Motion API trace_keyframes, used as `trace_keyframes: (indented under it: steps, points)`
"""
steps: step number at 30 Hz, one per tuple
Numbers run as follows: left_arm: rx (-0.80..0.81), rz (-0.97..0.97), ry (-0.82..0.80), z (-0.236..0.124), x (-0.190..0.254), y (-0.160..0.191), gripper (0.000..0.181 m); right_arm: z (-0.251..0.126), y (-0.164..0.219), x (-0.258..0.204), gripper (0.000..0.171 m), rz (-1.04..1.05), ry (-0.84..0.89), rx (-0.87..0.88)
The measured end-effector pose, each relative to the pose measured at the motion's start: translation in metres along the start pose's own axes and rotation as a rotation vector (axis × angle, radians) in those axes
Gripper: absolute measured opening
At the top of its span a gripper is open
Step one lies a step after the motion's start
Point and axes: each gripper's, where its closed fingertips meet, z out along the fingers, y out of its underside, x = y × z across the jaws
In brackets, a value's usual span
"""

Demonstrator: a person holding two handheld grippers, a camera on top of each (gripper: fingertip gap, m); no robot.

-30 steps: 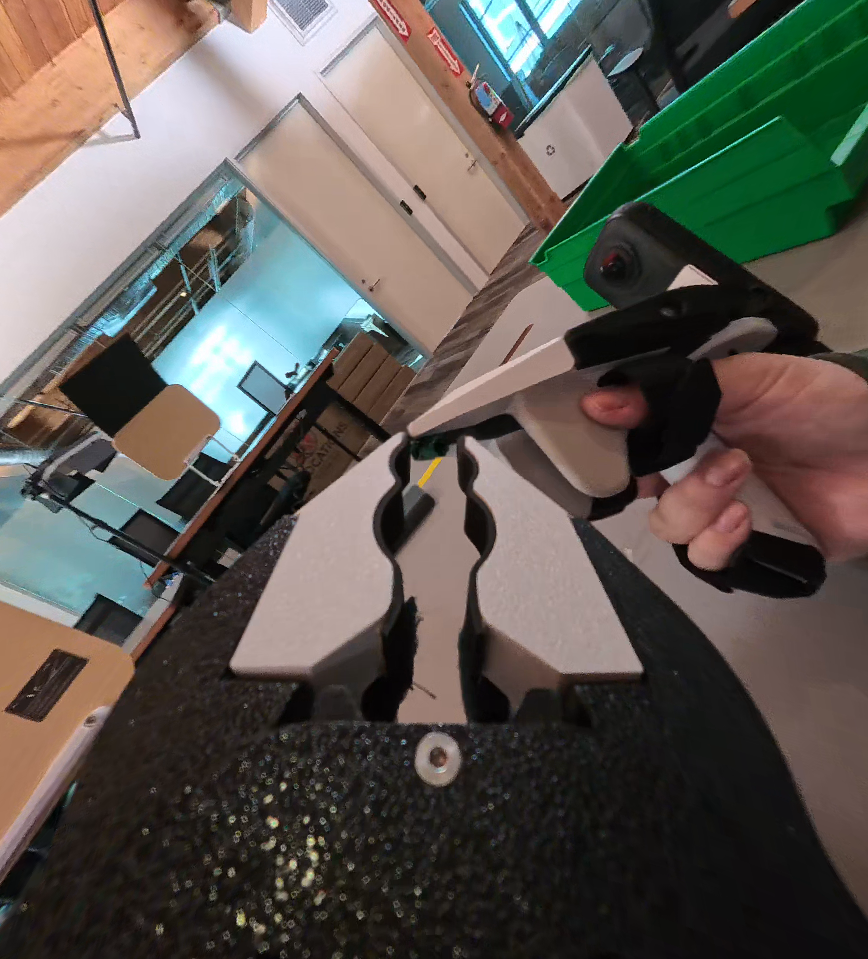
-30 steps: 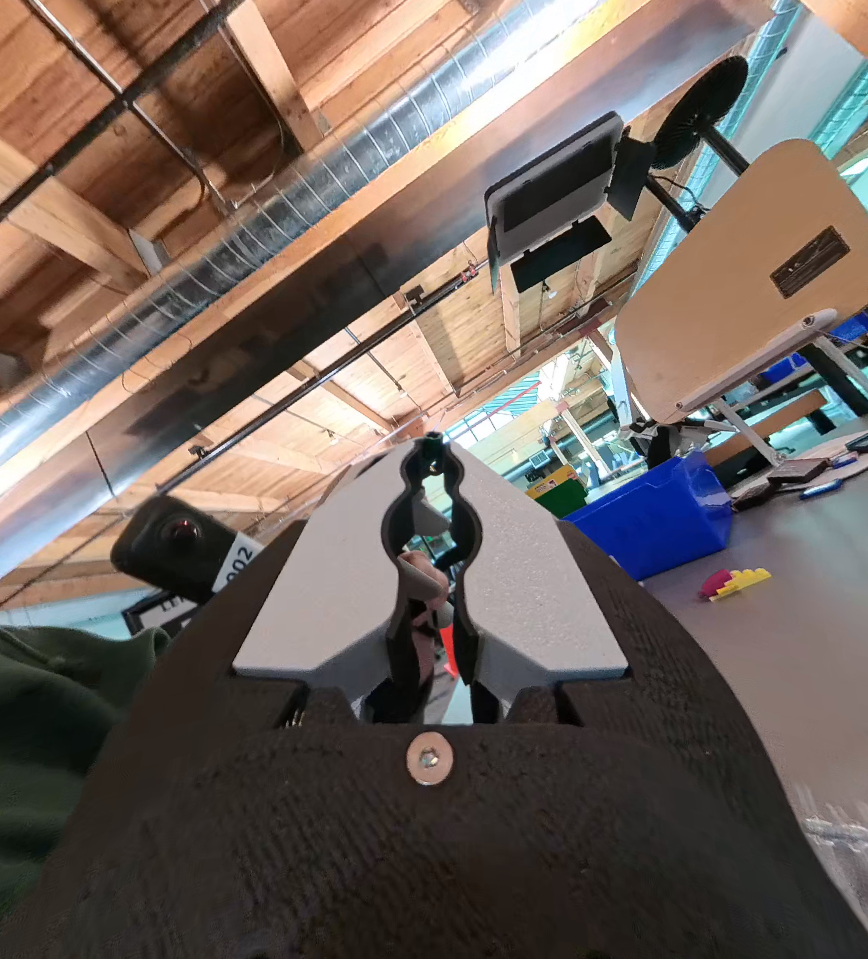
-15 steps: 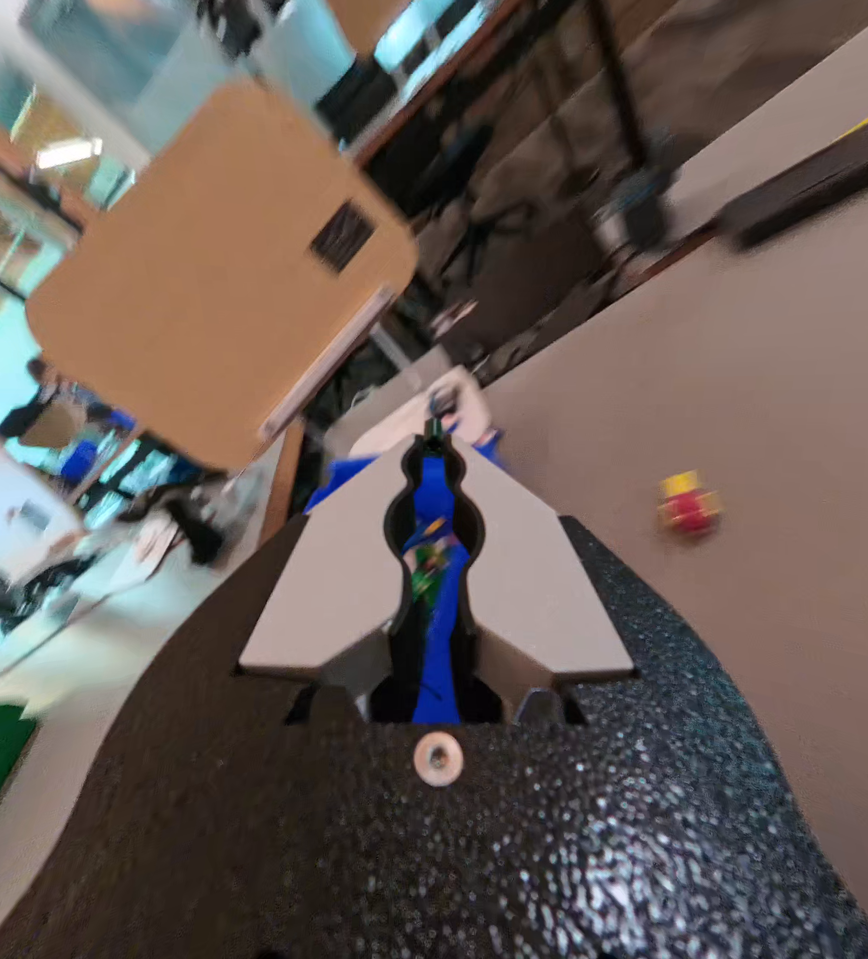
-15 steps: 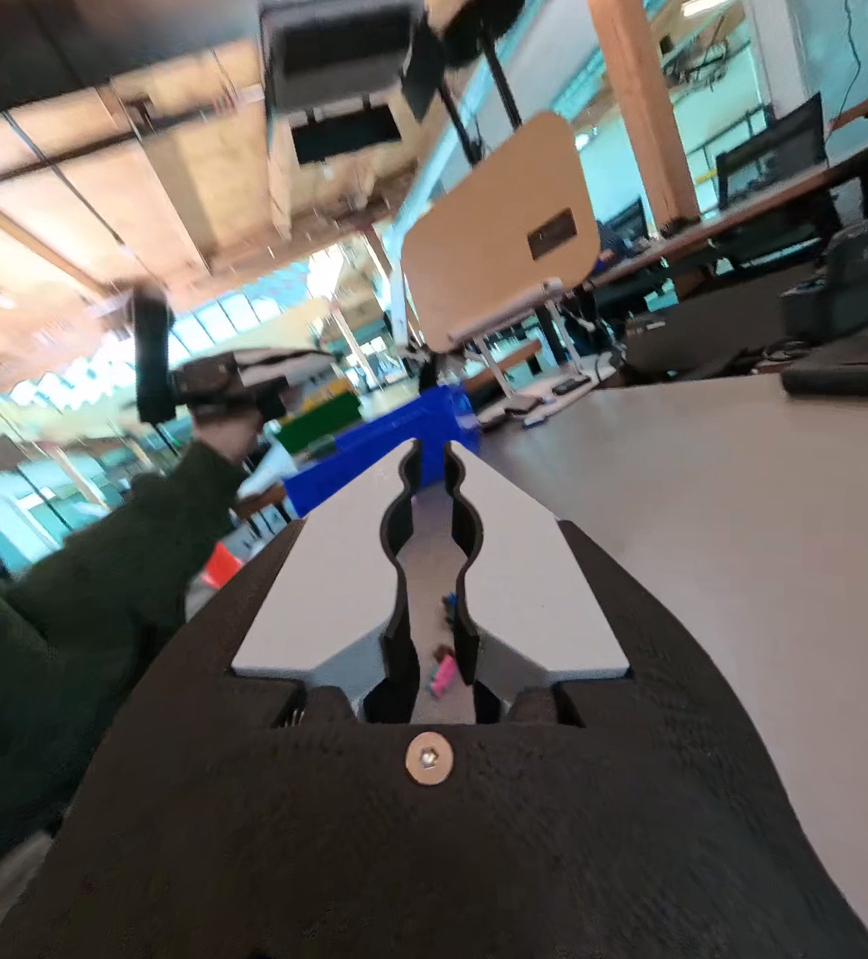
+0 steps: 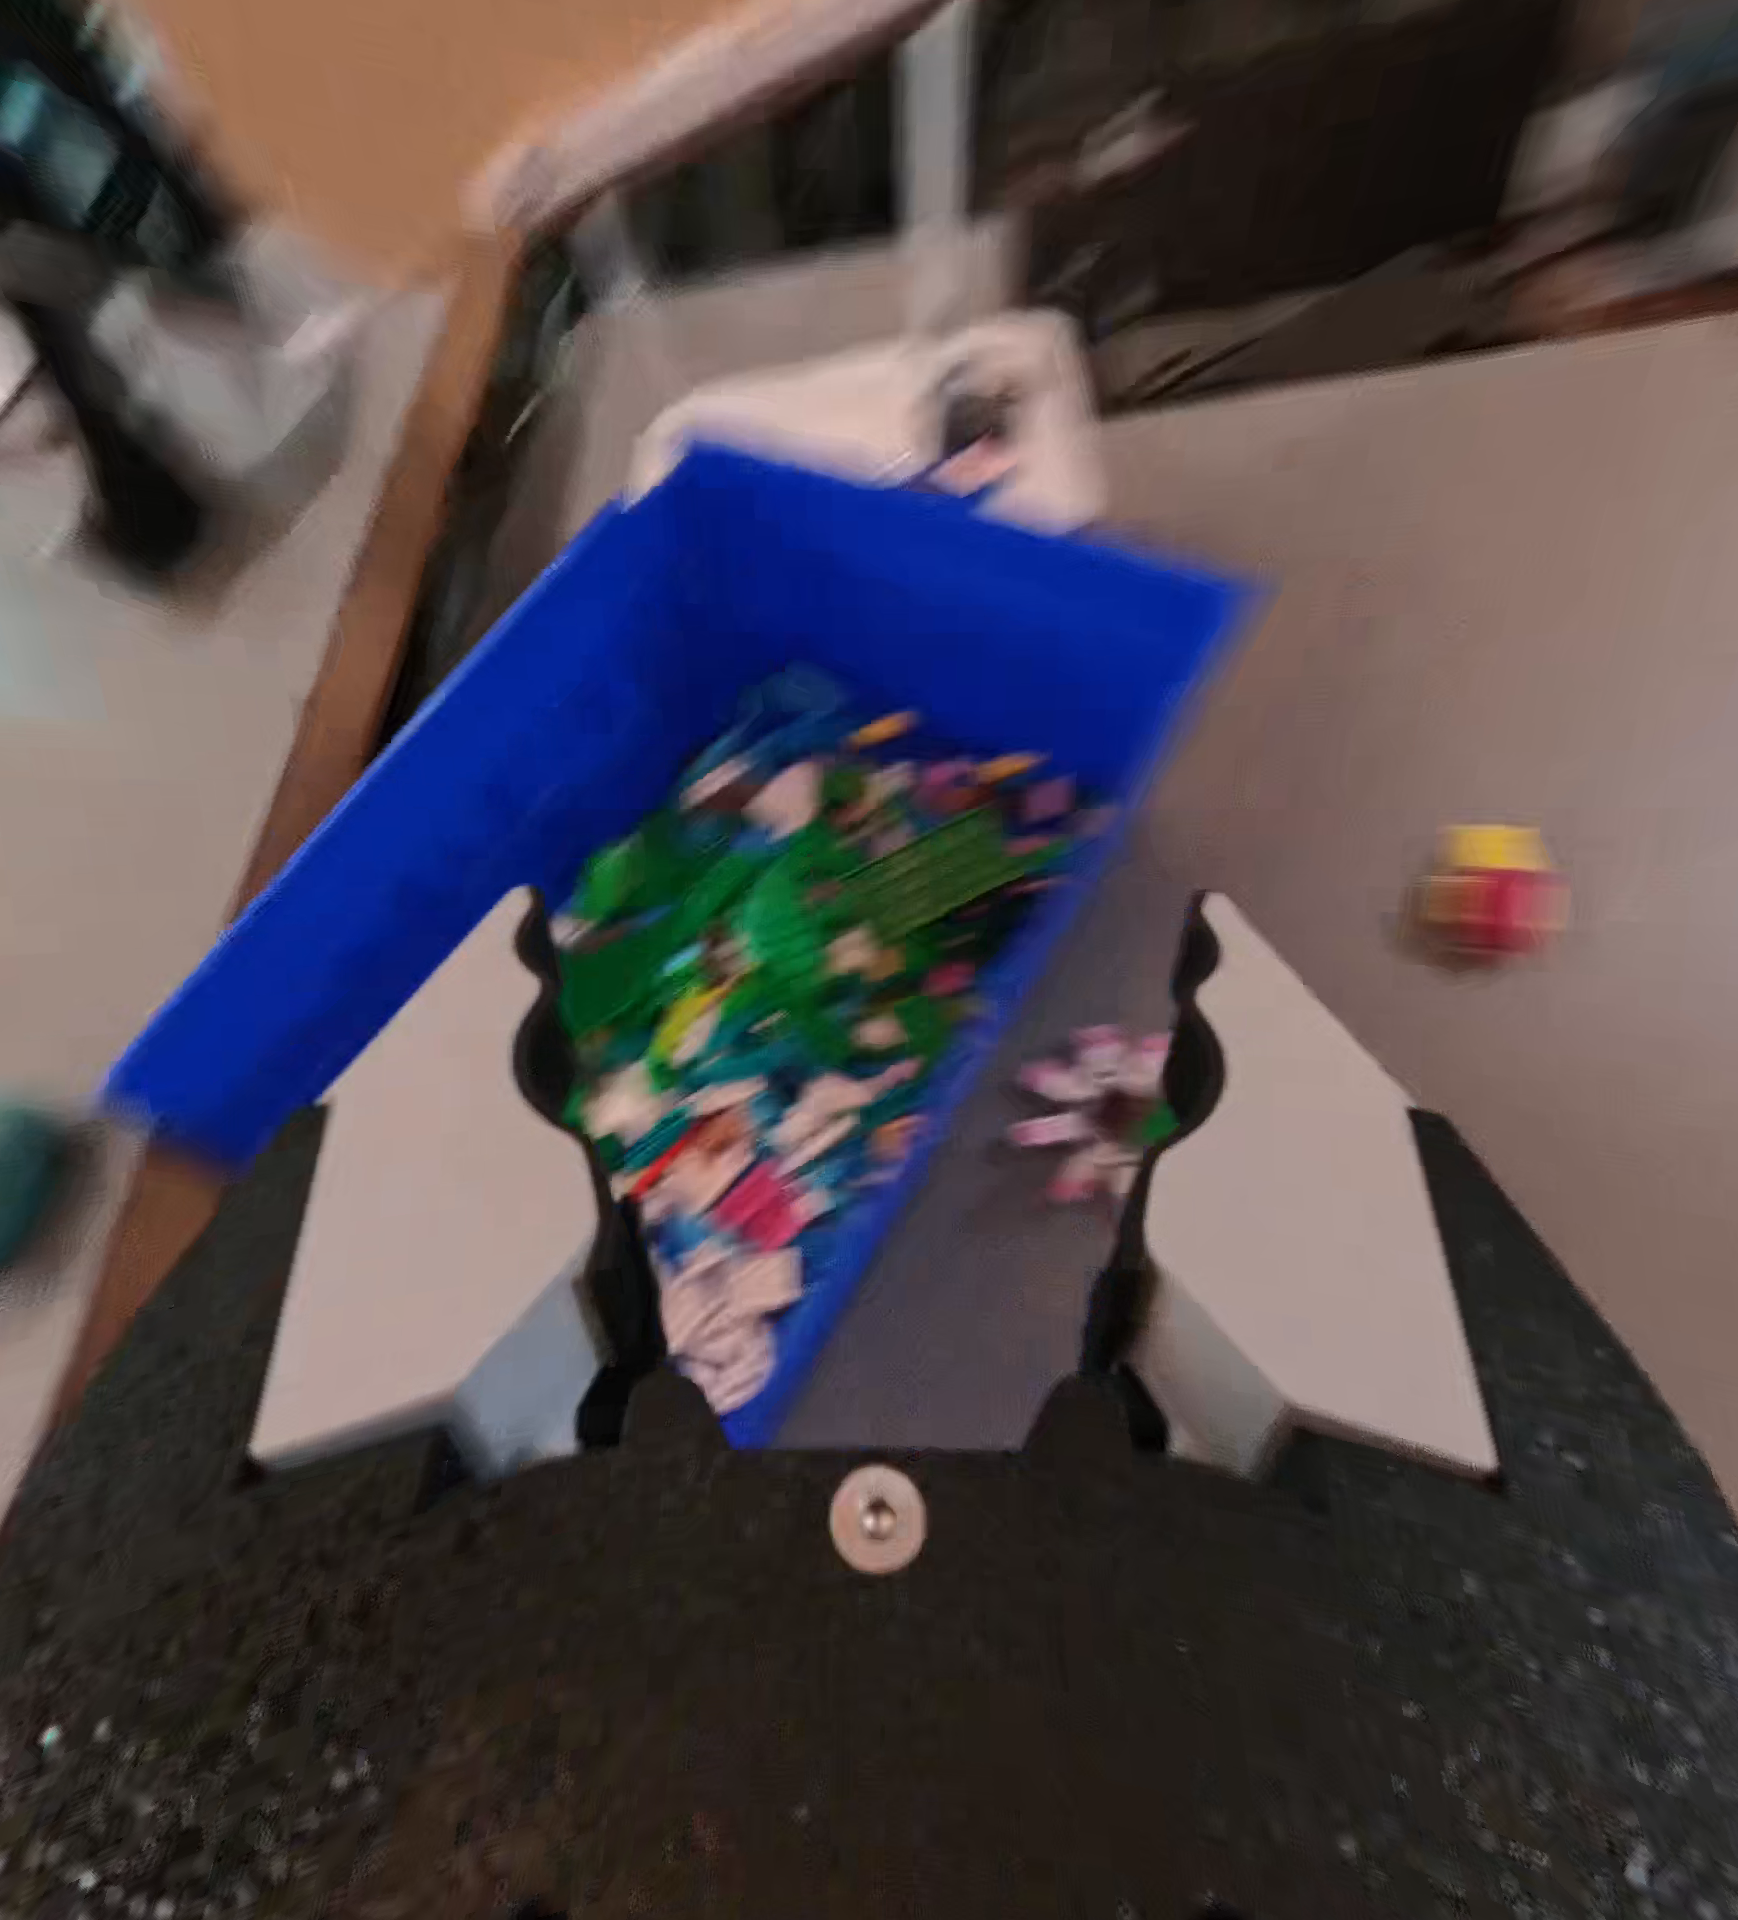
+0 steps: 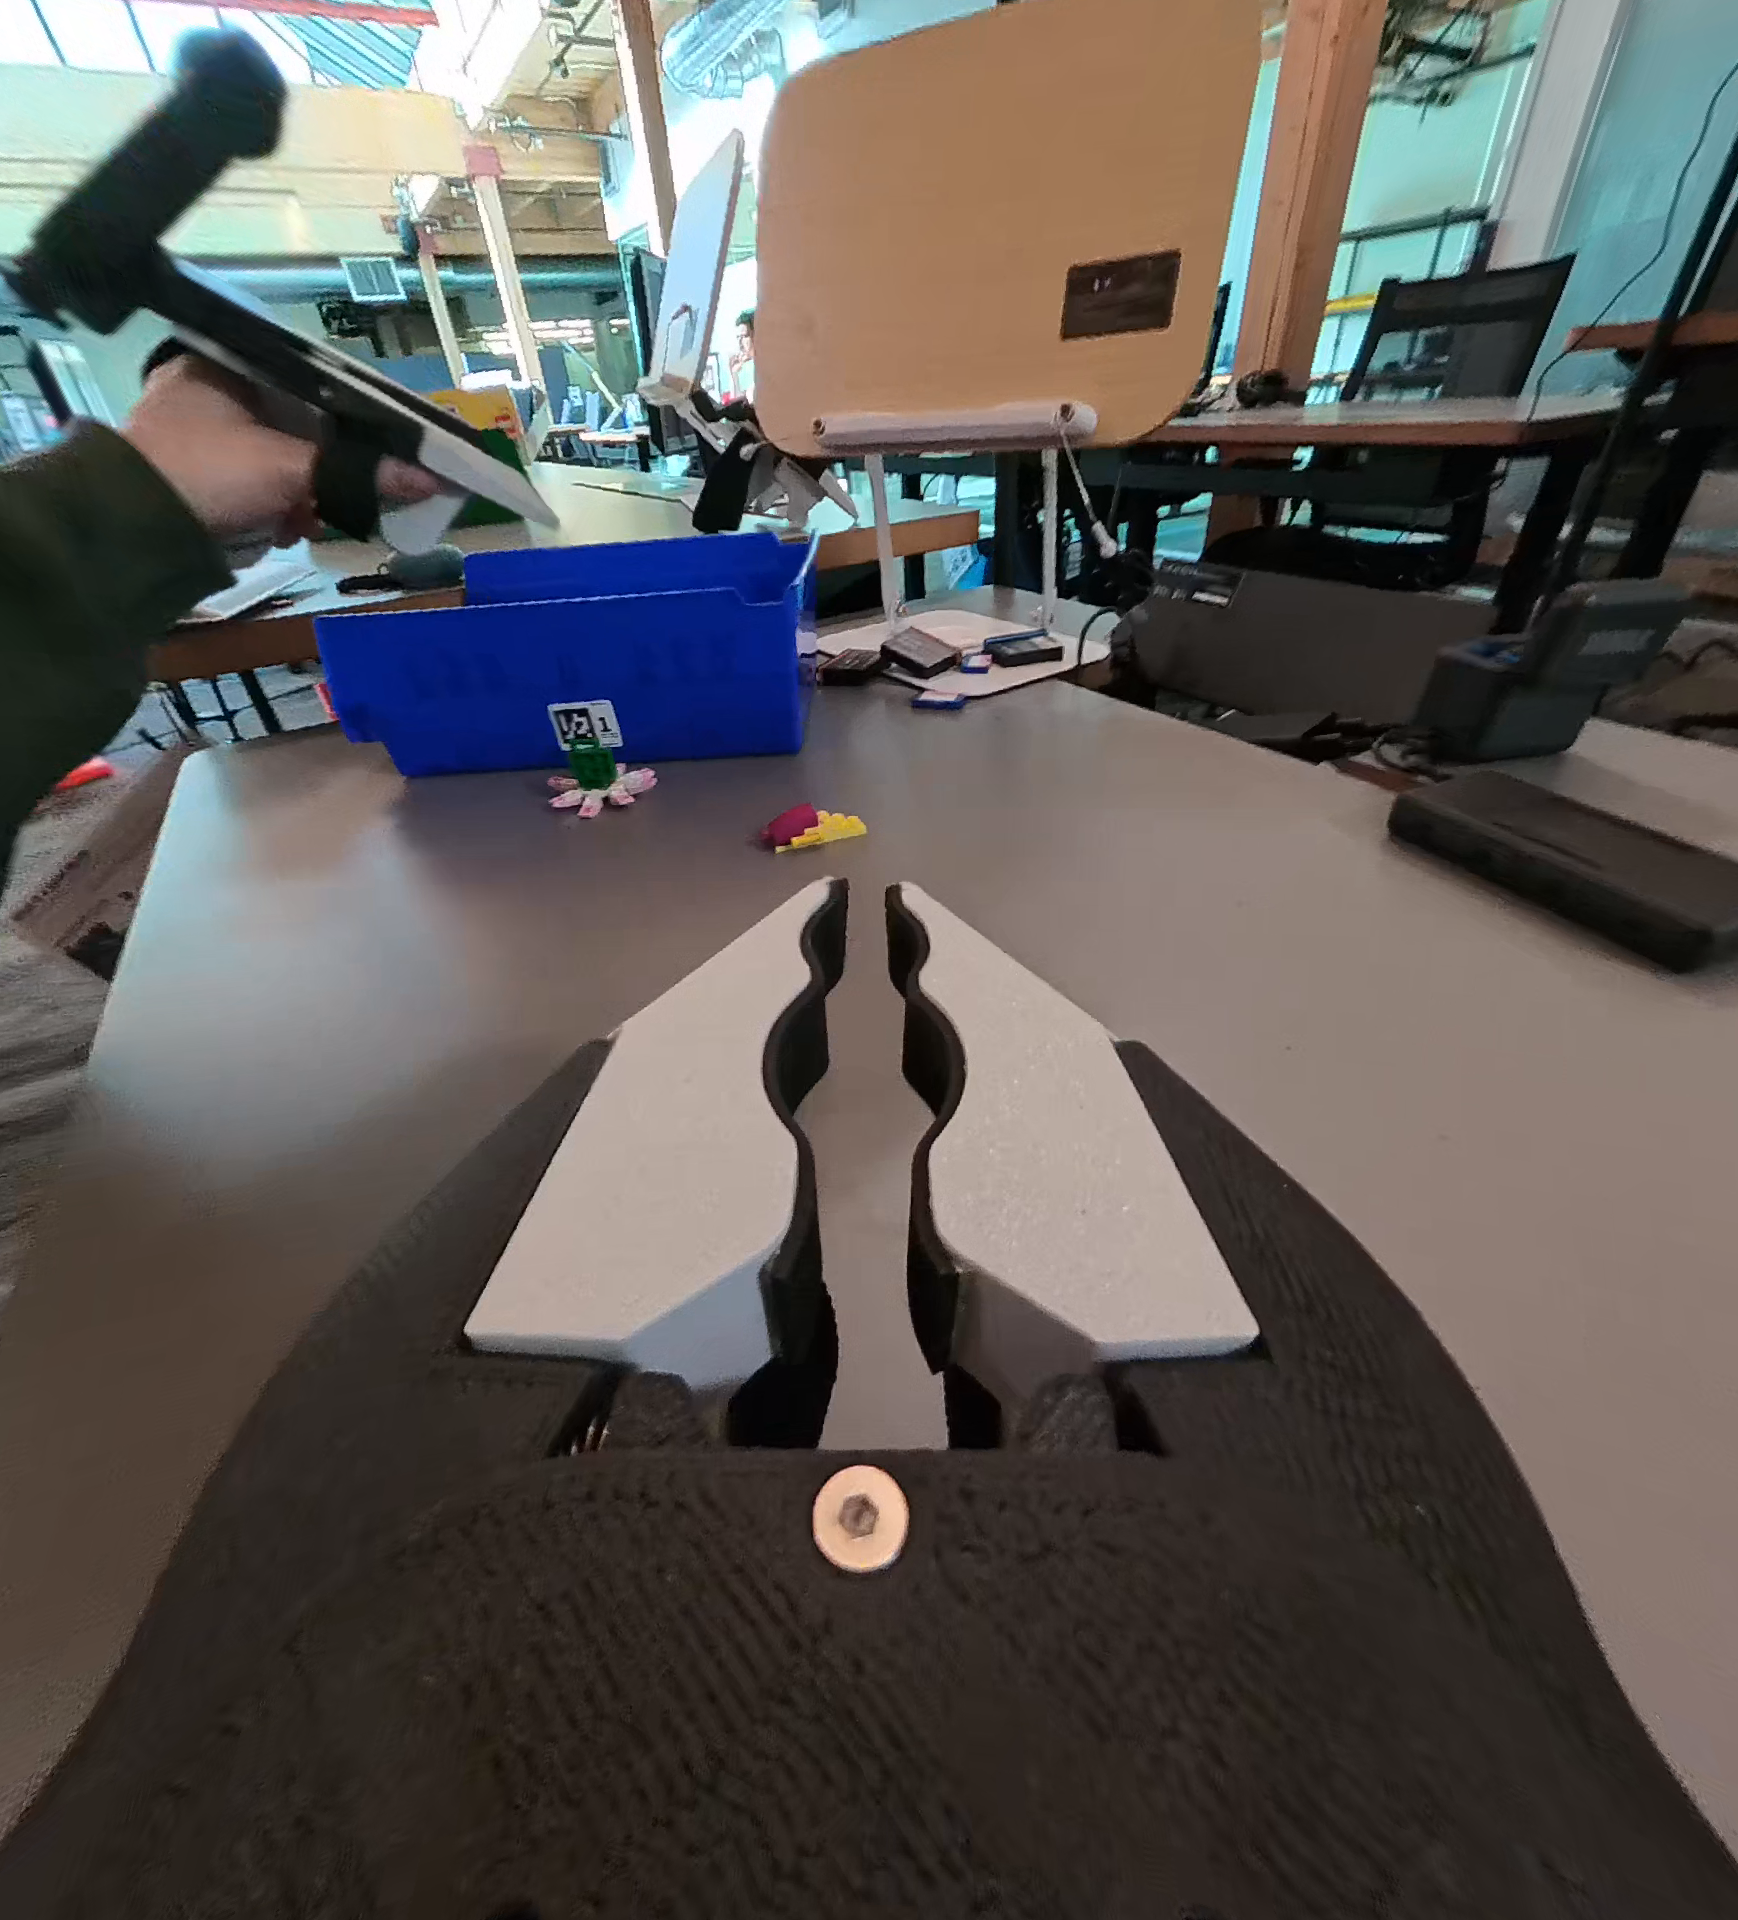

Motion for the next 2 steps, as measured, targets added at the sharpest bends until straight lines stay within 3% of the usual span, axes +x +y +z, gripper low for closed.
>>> trace_keyframes:
  steps: [1, 2]
  points:
    - [0.079, 0.067, 0.115, -0.011, 0.045, -0.011, 0.101, -0.001, -0.002, 0.001, 0.005, -0.018, 0.009, 0.010]
    - [0.127, 0.147, 0.249, -0.023, 0.095, -0.014, 0.085, -0.002, -0.004, 0.003, 0.005, -0.033, 0.018, 0.020]
